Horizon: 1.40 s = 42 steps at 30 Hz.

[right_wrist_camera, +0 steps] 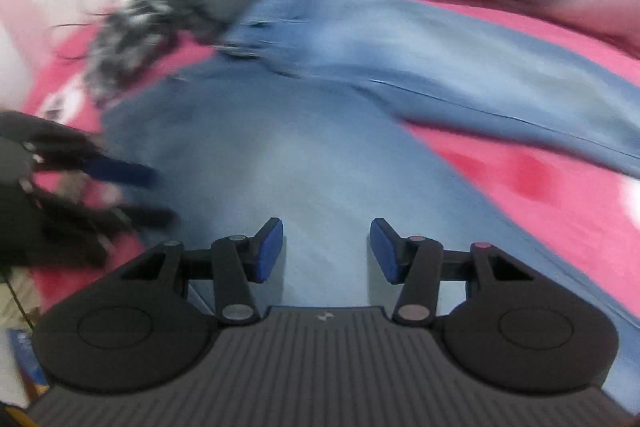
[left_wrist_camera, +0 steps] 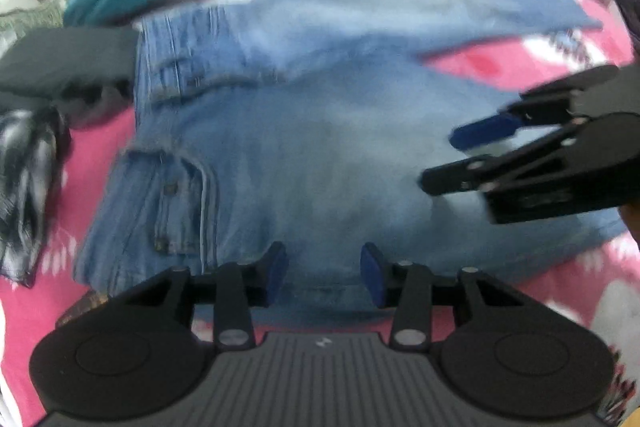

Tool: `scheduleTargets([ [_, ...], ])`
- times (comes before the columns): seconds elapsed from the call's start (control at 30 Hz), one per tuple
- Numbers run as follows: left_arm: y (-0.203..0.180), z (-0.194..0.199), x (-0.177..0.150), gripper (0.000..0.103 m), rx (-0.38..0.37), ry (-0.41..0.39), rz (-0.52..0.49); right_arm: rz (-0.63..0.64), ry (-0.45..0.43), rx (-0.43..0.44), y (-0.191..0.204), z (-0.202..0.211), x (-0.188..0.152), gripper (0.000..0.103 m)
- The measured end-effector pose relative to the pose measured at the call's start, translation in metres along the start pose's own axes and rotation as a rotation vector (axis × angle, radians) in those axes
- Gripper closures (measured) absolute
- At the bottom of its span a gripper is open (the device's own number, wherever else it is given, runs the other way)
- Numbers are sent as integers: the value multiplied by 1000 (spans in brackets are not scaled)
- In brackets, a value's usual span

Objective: Fold clothes

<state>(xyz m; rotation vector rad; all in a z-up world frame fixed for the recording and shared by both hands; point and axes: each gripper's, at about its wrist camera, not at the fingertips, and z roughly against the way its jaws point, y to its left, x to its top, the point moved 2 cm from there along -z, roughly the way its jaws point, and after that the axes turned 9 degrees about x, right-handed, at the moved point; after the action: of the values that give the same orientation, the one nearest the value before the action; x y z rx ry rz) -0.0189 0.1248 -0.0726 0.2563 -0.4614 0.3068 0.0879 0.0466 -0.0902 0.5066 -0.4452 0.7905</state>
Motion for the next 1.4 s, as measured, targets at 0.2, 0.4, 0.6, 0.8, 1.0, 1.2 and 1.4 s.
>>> scheduleTargets([
  [0.2,19,3,0,59,-42,20,120,8,40,18,5,-2,13,55],
  [0.4,51,27,-9,58,-46,46,261,15,32,70,11,17,20,55],
  [0.6,51,13,-13,59,15,77,192,135,46,200,41,-1,27,55],
  [0.8,48,-5,-6,57,109,129,208,205,134,165,38,-15,11,57],
  [1.0,36,-2,-4,57,181,122,191,128,189,-18,-47,55,-52,57],
  [1.2,18,19,7,59,259,75,170,-86,249,-254,-137,138,-87,54],
  [1.4,-33,50,20,54,245,-31,108,-74,63,-139,-115,124,-51,55],
])
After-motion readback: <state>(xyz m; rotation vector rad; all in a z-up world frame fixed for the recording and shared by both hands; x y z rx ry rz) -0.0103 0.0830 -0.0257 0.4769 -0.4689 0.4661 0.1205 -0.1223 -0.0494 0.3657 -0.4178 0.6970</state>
